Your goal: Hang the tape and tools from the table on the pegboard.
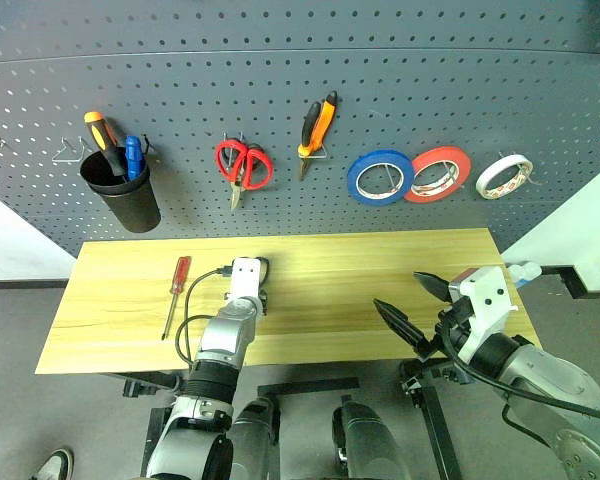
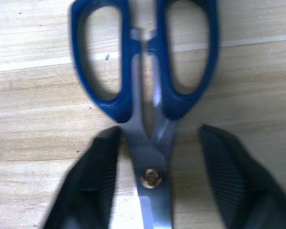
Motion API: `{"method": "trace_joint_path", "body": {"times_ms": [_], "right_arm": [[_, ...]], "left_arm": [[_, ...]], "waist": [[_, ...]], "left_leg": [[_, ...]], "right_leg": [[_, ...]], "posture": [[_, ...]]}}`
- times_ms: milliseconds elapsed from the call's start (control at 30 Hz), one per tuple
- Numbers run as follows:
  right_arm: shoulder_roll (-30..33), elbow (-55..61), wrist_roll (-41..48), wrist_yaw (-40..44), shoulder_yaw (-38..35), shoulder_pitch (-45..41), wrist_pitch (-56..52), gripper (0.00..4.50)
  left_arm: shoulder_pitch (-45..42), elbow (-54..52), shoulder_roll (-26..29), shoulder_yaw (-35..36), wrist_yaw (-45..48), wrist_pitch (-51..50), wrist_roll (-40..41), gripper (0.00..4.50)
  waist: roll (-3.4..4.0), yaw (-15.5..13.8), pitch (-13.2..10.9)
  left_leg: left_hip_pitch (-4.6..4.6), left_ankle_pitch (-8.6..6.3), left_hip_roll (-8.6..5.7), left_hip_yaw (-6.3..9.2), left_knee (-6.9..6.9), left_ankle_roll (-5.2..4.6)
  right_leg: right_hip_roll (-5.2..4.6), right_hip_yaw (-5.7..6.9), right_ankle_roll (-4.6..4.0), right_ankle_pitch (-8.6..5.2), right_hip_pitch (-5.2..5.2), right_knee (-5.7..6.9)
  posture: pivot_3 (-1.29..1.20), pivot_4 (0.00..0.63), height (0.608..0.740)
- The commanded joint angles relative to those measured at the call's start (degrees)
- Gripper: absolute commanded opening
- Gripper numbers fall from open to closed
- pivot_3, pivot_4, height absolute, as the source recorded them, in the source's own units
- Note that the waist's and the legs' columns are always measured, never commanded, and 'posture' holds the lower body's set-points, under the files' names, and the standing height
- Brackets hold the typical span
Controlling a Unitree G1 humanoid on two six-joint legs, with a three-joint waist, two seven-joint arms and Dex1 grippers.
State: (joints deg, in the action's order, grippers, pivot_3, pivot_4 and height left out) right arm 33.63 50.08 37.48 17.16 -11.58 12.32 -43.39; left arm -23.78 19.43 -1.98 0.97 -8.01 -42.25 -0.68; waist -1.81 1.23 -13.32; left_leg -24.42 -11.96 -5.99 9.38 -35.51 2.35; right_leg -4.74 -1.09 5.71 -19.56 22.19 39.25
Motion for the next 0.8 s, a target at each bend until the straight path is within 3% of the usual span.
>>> {"method": "trace_joint_path", "body": {"times_ms": [33,133,800], "right_arm": [[-0.2,3.1,0.3,-0.2,-0.6,0.0,0.8,4.50],[-0.2,3.0,0.2,-0.2,-0.6,0.0,0.9,4.50],[-0.5,2.2,-1.4,-0.2,0.0,-0.2,1.6,4.50]], "left_arm": [[2.7,2.8,0.4,0.6,-1.3,-3.0,-0.9,1.10],[2.9,2.5,0.3,0.5,-1.4,-3.1,-0.8,0.73],[5.8,-3.3,2.0,-3.3,2.4,-2.2,-1.2,0.73]], "waist": [[0.00,0.0,0.0],[0.01,0.0,0.0],[0.01,-0.1,0.0]], "left_leg": [[0.00,0.00,0.00,0.00,0.01,0.00],[0.00,0.00,0.00,0.00,0.05,0.00],[0.00,0.00,0.00,-0.04,0.31,0.00]], "right_leg": [[0.00,0.00,0.00,0.00,0.00,-0.01],[0.00,0.00,0.00,0.00,0.00,-0.04],[-0.03,-0.03,0.00,0.00,0.06,-0.20]], "posture": [[-0.13,0.260,0.715],[-0.13,0.259,0.715],[-0.13,0.261,0.715]]}}
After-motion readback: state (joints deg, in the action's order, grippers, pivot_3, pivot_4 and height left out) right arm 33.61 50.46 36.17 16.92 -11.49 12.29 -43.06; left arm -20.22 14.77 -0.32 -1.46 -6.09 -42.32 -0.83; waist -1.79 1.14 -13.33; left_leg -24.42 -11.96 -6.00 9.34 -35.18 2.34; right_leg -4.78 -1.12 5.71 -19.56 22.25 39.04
